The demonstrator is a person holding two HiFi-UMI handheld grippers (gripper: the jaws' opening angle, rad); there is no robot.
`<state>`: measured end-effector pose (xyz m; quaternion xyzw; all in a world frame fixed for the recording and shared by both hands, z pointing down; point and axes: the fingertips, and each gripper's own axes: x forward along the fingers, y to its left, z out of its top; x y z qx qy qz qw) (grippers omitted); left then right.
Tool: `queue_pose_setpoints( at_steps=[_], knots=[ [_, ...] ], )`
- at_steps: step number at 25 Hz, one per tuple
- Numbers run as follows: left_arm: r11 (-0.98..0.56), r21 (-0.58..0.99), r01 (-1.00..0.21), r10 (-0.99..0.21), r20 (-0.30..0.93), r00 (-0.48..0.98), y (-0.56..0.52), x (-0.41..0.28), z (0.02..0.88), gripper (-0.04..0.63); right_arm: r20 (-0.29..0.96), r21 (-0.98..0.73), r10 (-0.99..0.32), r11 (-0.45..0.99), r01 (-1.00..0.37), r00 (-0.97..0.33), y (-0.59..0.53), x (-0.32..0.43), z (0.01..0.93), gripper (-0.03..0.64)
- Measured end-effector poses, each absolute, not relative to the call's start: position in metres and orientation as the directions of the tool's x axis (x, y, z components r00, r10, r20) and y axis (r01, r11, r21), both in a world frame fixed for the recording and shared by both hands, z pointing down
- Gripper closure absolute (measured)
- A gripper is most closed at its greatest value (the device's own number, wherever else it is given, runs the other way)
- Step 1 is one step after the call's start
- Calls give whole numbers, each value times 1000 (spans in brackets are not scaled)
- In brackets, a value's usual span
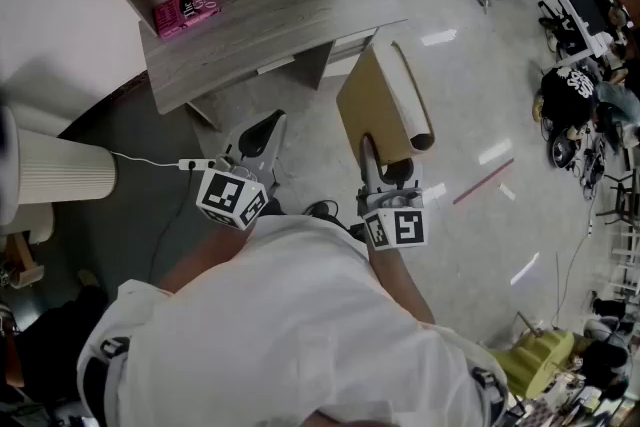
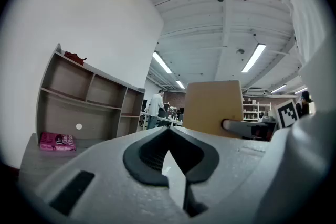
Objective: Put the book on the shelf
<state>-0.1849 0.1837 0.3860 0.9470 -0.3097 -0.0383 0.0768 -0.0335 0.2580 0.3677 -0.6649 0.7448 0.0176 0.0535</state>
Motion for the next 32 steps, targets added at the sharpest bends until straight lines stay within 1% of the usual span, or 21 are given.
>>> queue_pose_setpoints(
  at_steps=[8,14,17,25,29,32],
  knots=[
    [-806,142,-575,-582,-16,813,190,-183,386,583,-125,-66,-984,137,-988,-128,256,-33,366,407],
    [-820,-26,-571,-570,-49,820,202,-167,367,583,-184,-81,-973,158,-984,-141,260,-22,357,407],
    [-818,-83,-570,-568,-47,822,211,-154,358,583,-204,-77,-970,154,-985,-136,262,-11,352,407],
    [-798,-88,-596,-594,-52,803,211,-132,358,583,-206,-73,-969,151,-986,-133,263,19,358,407],
    [-783,-144,-605,-604,-54,795,211,-122,358,583,-215,-67,-966,163,-984,-146,259,33,360,407],
    [-777,-180,-603,-608,-32,793,204,-116,363,583,-210,-78,-967,166,-983,-147,247,43,366,407]
  ],
)
